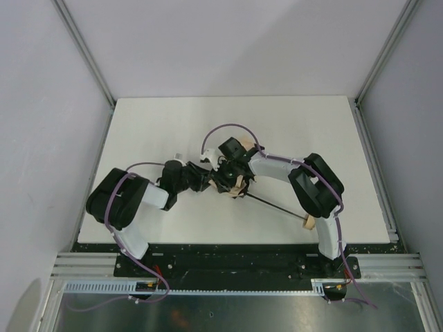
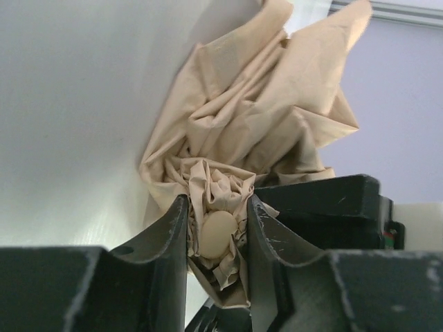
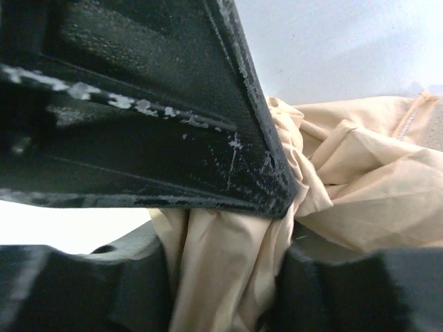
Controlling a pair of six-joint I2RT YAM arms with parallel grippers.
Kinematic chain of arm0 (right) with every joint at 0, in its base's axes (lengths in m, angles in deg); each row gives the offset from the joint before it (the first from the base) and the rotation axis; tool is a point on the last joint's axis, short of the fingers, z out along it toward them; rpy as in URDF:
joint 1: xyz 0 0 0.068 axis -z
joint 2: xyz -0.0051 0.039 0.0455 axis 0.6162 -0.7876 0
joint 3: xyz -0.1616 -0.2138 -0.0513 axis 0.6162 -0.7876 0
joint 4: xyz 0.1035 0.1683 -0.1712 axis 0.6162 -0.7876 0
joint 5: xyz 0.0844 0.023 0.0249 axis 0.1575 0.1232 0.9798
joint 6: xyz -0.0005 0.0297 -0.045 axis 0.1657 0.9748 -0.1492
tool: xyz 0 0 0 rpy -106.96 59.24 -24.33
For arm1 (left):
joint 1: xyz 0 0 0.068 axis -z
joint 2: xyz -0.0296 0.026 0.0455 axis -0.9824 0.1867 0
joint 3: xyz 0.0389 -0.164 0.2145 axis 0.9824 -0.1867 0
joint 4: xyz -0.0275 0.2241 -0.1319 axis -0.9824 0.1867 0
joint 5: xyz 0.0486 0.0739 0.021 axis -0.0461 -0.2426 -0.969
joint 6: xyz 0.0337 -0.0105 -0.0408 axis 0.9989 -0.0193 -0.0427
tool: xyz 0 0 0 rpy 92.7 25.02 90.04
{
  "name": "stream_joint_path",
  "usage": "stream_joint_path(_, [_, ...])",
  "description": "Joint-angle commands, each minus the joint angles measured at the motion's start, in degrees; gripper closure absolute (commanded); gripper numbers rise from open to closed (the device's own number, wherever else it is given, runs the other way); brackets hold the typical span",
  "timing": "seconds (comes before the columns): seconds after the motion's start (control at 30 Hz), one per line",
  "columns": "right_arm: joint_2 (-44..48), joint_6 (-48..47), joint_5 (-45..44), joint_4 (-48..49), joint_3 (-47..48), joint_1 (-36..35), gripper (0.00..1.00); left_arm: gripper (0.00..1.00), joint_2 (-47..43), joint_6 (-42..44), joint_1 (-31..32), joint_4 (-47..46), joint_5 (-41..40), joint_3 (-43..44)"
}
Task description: Put away the umbrella
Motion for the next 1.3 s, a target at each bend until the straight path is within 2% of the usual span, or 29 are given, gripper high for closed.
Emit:
stream_joint_path(0.0, [3.6, 4.6, -11.4, -3.9, -2.2, -3.5, 0.43, 1.0, 1.9, 6.4, 1.5, 13.4, -1.3, -1.1])
stream_joint_path(0.1, [8.9, 6.9, -21.2, -6.5, -2.2, -5.3, 0.23, 1.0, 1.4, 6.1, 1.4, 14.7, -1.3, -1.2])
stream_joint_path(0.27, [17.3, 9.8, -32.8, -10.2, -3.2, -9.1, 0.04, 1.0, -0.2, 5.9, 1.2, 17.6, -1.6, -0.9])
stream_joint_path(0.37, [21.8, 9.6, -39.7, -10.1, -5.5, -12.9, 0.01, 1.0, -1.3, 5.9, 1.2, 19.8, -1.4, -0.3])
stream_joint_path(0.5, [26.3, 6.0, -45.0, -2.8, -11.5, -21.2, 0.01, 1.0, -2.4, 6.1, 1.1, 25.8, -1.2, 1.7])
stream_joint_path(0.67, [23.8, 2.7, -47.4, 7.0, -15.4, -24.7, 0.11, 1.0, -2.1, 6.9, 0.8, 33.6, -1.2, 5.3])
stream_joint_path(0.87, [16.9, -0.5, -47.8, 13.9, -16.7, -21.5, 0.23, 1.0, -2.0, 7.9, 0.5, 40.5, -2.2, 8.0])
stream_joint_path(1.0, [13.8, 0.4, -42.1, 15.9, -17.1, -17.1, 0.39, 1.0, -1.8, 7.5, 0.1, 41.7, -2.2, 8.1])
stream_joint_path(1.13, [10.3, 1.9, -37.0, 16.7, -17.1, -13.4, 0.5, 1.0, -1.0, 7.3, 0.0, 42.3, -1.9, 8.4])
stream_joint_path(1.27, [7.3, 5.2, -30.7, 13.4, -16.4, -10.1, 0.6, 1.0, -1.0, 7.4, -0.4, 43.2, -1.9, 8.9])
